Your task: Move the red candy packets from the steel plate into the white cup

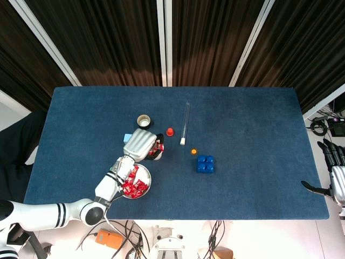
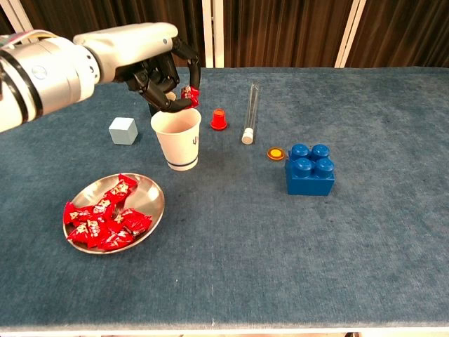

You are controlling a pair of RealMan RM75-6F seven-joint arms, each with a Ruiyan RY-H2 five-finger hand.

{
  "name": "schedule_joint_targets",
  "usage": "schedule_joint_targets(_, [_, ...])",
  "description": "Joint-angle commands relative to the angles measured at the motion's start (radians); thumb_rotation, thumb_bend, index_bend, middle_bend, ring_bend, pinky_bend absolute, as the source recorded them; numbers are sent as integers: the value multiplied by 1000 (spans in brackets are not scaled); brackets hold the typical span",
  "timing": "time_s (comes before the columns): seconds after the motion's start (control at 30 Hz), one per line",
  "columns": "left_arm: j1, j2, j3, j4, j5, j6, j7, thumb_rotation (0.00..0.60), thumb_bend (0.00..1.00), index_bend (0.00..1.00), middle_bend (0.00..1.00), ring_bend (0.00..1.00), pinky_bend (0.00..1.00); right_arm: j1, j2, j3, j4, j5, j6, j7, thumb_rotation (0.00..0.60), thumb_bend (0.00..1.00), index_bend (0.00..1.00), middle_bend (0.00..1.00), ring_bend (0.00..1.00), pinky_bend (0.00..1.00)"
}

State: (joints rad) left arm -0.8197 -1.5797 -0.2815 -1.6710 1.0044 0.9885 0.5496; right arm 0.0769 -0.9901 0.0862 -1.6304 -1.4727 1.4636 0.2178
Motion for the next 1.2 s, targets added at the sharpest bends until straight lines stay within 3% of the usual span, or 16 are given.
schedule_joint_targets(0.03, [-22, -15, 12, 27, -54, -6, 41, 600, 290, 542, 854, 786, 792, 1, -1, 1, 2, 2, -2, 2, 600, 160, 0, 59, 0, 87])
schedule_joint_targets(0.2, [-22, -14, 29, 28, -67, 27, 54, 600, 201, 417, 854, 785, 792, 6, -1, 2, 0, -2, -8, -2, 600, 160, 0, 59, 0, 87])
schedule_joint_targets(0.37, [-1, 13, 56, 2, -16, 65, 32, 600, 158, 356, 854, 785, 792, 8, 0, 4, -8, -3, -8, -8, 600, 160, 0, 59, 0, 87])
schedule_joint_targets(0.6, [77, 73, 109, -55, 120, 160, -66, 600, 157, 355, 854, 784, 792, 10, 2, 5, -13, -7, -6, -14, 600, 160, 0, 59, 0, 87])
schedule_joint_targets(0.87, [190, 142, 213, -78, 304, 269, -176, 600, 157, 358, 854, 780, 792, 15, 3, 7, -19, -19, 0, -21, 600, 160, 0, 59, 0, 87])
schedule_joint_targets(1.0, [222, 151, 272, -60, 330, 251, -178, 600, 162, 391, 854, 780, 792, 19, 1, 7, -20, -23, -2, -22, 600, 160, 0, 59, 0, 87])
schedule_joint_targets(1.2, [237, 125, 313, -8, 327, 199, -137, 600, 187, 410, 854, 780, 792, 18, 11, 10, -34, -32, 12, -33, 600, 160, 0, 59, 0, 87])
